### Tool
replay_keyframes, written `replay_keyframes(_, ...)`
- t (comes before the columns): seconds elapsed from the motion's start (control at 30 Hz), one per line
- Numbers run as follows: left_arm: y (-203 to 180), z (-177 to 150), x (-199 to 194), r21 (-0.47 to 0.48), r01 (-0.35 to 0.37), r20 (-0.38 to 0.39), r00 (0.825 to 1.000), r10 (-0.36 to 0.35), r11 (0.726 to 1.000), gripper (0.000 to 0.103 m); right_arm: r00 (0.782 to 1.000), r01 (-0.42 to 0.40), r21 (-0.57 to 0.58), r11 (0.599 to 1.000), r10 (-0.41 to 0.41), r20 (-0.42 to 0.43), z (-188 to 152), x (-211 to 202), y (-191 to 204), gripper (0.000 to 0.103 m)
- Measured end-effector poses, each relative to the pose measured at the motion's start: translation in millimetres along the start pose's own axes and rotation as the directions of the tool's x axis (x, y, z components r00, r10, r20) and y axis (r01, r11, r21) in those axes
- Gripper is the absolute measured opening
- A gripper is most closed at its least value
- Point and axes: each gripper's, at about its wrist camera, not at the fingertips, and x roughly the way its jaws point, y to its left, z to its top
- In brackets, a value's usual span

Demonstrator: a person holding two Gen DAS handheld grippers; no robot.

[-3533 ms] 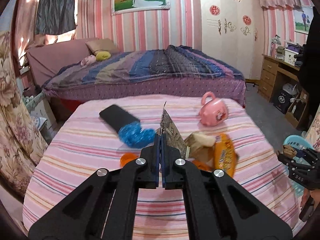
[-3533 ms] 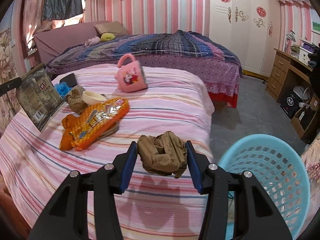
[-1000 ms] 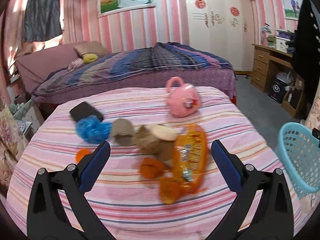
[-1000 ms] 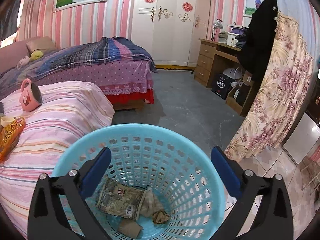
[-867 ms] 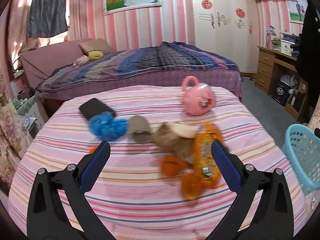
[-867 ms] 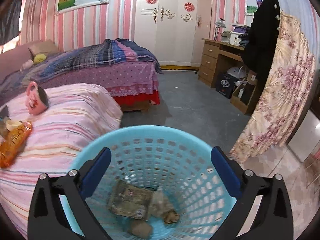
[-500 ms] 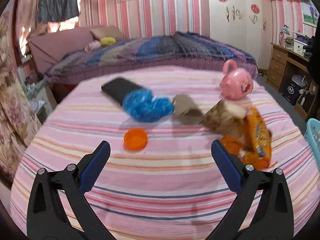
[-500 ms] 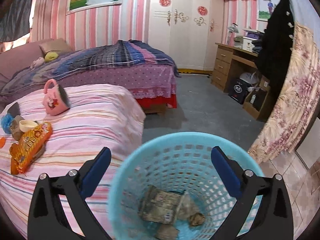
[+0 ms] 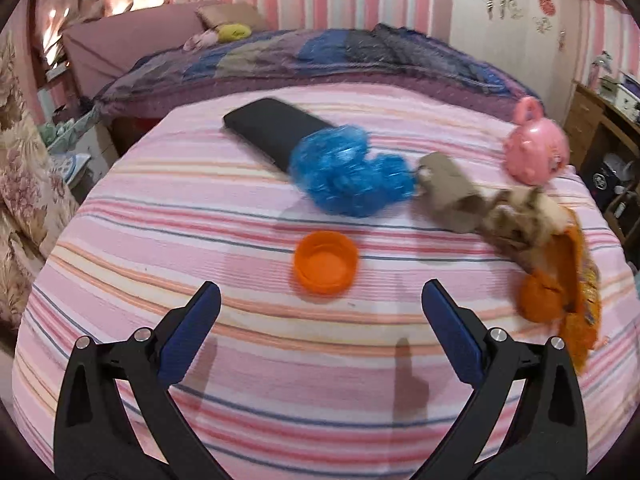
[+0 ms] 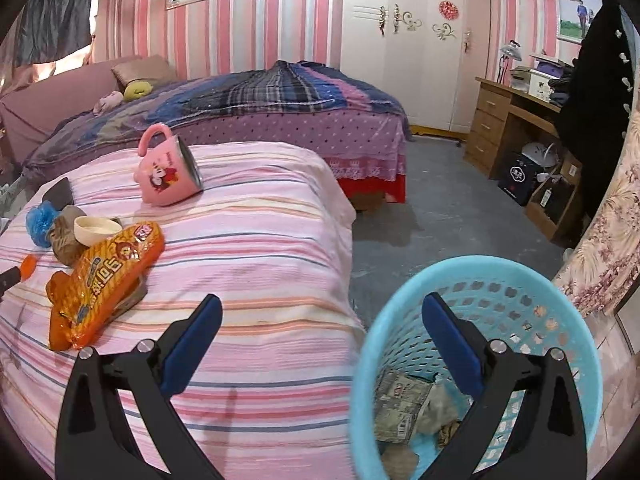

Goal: Collect trash
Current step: 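Grasp the orange bottle cap with the left tool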

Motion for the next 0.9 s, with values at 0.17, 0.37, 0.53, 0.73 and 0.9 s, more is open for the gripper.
replay_keyframes(0.17,3.5,9.1,20.9,-0.025,0.036,-0.052,0.998,-0.037,0.999,0.080,1.000,-0.019,-0.019,1.000,0.019,-0.018,-1.4,5.9,16.5,0.098)
replay_keyframes(0.37,5.7,14.9,32.9,-0.047,0.077,-0.069,0.994,-0.080,0.996,0.069,0.999,-0.037,-0.068,0.997,0.035,-0.029,-3.1,8.4,33.3,0.098)
replay_keyframes(0.53,1.9,12.6,30.0,-0.028,0.107,-0.055,0.993,-0.109,0.994,0.039,0.998,-0.067,-0.094,0.993,0.065,-0.028,-3.9,5.2,42.6,0.098)
replay_keyframes(0.73,-3.4,6.9,17.4,0.005,0.104,-0.024,0.994,-0.104,0.995,0.039,0.994,-0.108,-0.123,0.986,0.106,-0.026,-6.3,2.4,58.0,0.098)
replay_keyframes(0.9,-11.5,-2.6,0.9,0.054,0.089,-0.011,0.996,-0.088,0.995,0.039,0.988,-0.150,-0.121,0.981,0.146,-0.038,-8.3,3.5,73.7,0.098)
